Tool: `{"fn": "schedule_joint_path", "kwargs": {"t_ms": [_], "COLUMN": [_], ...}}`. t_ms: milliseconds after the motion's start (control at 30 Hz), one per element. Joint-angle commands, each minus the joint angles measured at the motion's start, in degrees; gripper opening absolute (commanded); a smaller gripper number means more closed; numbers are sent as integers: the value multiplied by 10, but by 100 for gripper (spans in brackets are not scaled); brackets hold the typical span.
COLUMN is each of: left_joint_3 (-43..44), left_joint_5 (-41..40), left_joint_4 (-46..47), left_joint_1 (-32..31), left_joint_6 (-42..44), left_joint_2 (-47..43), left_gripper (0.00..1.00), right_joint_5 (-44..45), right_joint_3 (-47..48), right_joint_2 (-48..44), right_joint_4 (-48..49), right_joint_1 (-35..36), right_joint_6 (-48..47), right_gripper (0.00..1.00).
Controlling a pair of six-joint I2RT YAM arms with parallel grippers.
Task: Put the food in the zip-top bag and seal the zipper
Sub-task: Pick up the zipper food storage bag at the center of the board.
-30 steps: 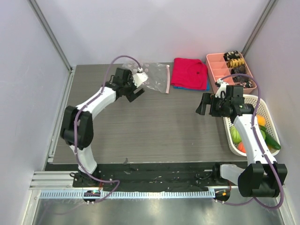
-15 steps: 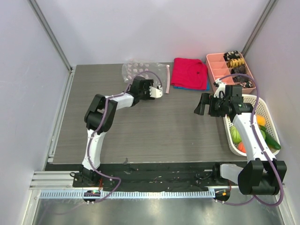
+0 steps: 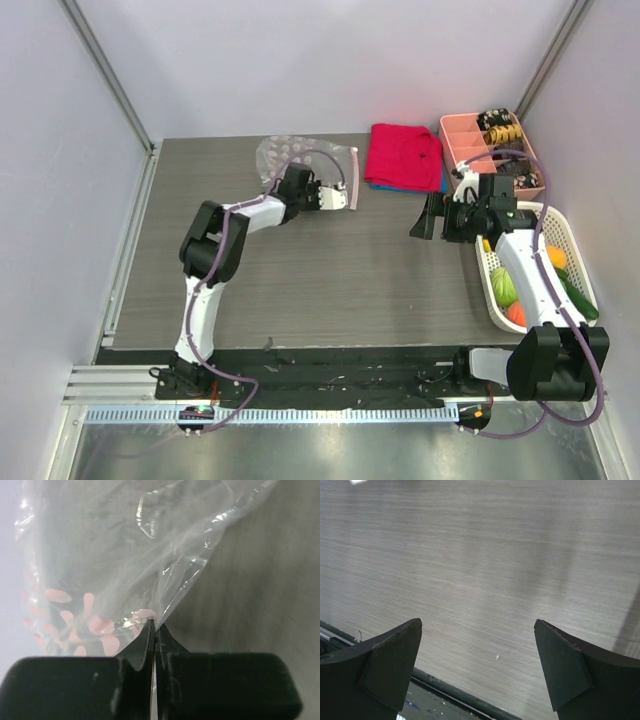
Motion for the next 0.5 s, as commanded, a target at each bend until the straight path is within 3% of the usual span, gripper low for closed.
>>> {"fn": "schedule_joint_path", "kwargs": {"t_ms": [0,100,233,333,467], "left_joint_3": [-39,-50,-62,-55,-4], "left_joint_5": [74,110,142,187,275], "left_joint_4": [-113,-178,-253,-313,-430], "left_joint_1": [1,5,5,8,27], "left_joint_6": [-108,-220,-365,-407,-451], "left_joint_2": [-182,-279,-363,-415,-448], "left_gripper": [0,0,0,0,0], "right_joint_5": [0,20,-36,-106,-113], "right_joint_3": [83,136,165,164,169], "right_joint_2": [-10,4,7,-15,-70], "right_joint_4": [-22,-72,-96,-82,-59], "right_joint_1": [-1,-3,-14,-15,-15], "right_joint_6": [-53,-71,-23,-16,-112], "right_gripper": [100,100,99,100,100]}}
